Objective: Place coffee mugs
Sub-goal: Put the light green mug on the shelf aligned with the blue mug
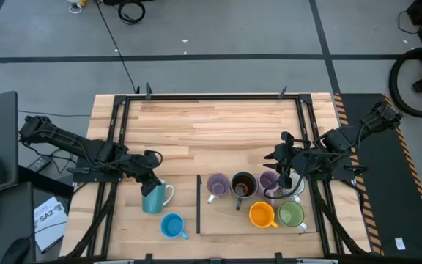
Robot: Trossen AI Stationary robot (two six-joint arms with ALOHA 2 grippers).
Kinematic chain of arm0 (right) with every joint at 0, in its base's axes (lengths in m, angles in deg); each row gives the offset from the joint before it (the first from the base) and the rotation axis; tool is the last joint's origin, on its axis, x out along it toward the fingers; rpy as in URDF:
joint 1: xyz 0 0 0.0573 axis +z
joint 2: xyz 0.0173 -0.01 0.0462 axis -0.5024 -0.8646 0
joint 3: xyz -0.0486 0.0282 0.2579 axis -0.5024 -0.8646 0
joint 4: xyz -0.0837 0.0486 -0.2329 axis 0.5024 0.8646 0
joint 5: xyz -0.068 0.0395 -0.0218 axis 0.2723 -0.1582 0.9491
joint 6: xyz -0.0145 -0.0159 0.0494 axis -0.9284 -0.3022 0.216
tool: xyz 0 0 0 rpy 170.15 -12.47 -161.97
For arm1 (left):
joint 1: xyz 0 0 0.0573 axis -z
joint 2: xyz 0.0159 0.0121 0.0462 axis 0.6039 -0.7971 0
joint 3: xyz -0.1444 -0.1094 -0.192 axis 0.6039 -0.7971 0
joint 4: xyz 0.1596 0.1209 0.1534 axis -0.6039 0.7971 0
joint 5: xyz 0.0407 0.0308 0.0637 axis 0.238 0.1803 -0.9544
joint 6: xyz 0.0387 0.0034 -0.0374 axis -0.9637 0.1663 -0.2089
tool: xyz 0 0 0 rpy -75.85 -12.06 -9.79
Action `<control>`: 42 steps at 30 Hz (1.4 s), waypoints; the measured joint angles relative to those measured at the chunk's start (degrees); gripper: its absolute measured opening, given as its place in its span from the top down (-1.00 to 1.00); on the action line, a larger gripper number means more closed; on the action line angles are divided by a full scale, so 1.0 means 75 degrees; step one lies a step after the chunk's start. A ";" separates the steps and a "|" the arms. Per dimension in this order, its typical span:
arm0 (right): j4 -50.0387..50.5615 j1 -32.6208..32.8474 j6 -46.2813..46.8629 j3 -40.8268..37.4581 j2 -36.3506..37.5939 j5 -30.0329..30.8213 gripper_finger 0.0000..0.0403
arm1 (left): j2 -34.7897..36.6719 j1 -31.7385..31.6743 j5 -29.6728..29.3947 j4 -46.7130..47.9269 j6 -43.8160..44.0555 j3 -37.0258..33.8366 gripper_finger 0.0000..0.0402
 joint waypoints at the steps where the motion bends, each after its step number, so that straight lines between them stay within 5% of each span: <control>1: 0.0000 0.0000 0.0000 0.0000 0.0000 0.0000 0.40 | 0.0000 0.0000 -0.0011 0.0086 0.0048 -0.0001 0.96; 20: -0.0003 0.0003 -0.0023 0.0000 0.0000 0.0000 0.40 | 0.0000 0.0003 0.0025 0.1065 0.0571 -0.0012 0.91; 34: -0.0005 0.0002 -0.0023 0.0000 0.0000 0.0000 0.40 | 0.0000 -0.0006 0.0372 0.1145 0.0131 -0.0012 0.06; 42: -0.0003 0.0000 -0.0023 0.0000 0.0000 0.0000 0.40 | 0.0000 -0.0020 0.0915 0.1178 -0.1229 -0.0012 -0.08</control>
